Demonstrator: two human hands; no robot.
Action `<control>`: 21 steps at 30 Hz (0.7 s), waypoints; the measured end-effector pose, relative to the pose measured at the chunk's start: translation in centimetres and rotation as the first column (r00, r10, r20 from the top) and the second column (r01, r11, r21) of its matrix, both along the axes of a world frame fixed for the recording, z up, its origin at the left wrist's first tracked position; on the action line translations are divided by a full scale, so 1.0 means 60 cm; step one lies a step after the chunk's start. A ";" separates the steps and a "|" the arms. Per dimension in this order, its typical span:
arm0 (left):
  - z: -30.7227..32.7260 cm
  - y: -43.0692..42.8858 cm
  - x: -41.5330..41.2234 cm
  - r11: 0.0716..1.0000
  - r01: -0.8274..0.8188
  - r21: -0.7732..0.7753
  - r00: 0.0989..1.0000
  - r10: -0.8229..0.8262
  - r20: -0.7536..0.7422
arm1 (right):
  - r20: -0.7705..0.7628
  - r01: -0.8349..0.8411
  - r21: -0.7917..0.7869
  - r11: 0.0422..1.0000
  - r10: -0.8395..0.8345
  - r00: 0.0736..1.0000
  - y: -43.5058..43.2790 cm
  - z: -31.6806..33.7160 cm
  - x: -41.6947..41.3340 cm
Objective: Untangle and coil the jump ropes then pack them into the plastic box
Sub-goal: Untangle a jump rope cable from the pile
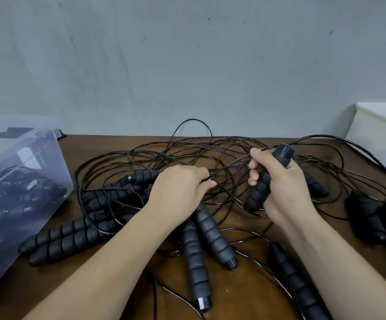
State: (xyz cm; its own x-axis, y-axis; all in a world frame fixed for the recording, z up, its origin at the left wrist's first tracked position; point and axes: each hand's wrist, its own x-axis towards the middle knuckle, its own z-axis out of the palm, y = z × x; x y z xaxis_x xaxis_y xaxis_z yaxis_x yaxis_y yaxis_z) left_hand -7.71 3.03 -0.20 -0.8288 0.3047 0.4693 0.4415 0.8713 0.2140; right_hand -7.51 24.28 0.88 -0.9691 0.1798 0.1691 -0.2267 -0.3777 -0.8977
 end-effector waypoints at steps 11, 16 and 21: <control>-0.004 0.010 0.007 0.993 0.105 0.058 0.986 -0.097 -0.134 | 0.065 -0.173 0.327 0.929 0.160 0.985 -0.037 -0.032 0.014; -0.007 0.010 0.005 0.991 0.121 0.052 0.989 -0.116 -0.094 | 0.011 -0.120 0.325 0.938 0.123 0.992 -0.036 -0.028 0.016; -0.003 0.005 0.004 0.997 0.071 0.016 0.997 -0.071 -0.032 | -0.033 -0.082 0.005 0.997 0.082 0.996 0.001 0.012 0.005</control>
State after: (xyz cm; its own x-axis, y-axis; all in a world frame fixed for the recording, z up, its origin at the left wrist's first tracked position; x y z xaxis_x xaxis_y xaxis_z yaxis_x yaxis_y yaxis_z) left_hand -7.50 3.32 -0.38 -0.7900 0.3539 0.5006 0.5090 0.8337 0.2139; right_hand -7.19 24.35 1.62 -0.9743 0.0991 0.2022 -0.2250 -0.3933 -0.8915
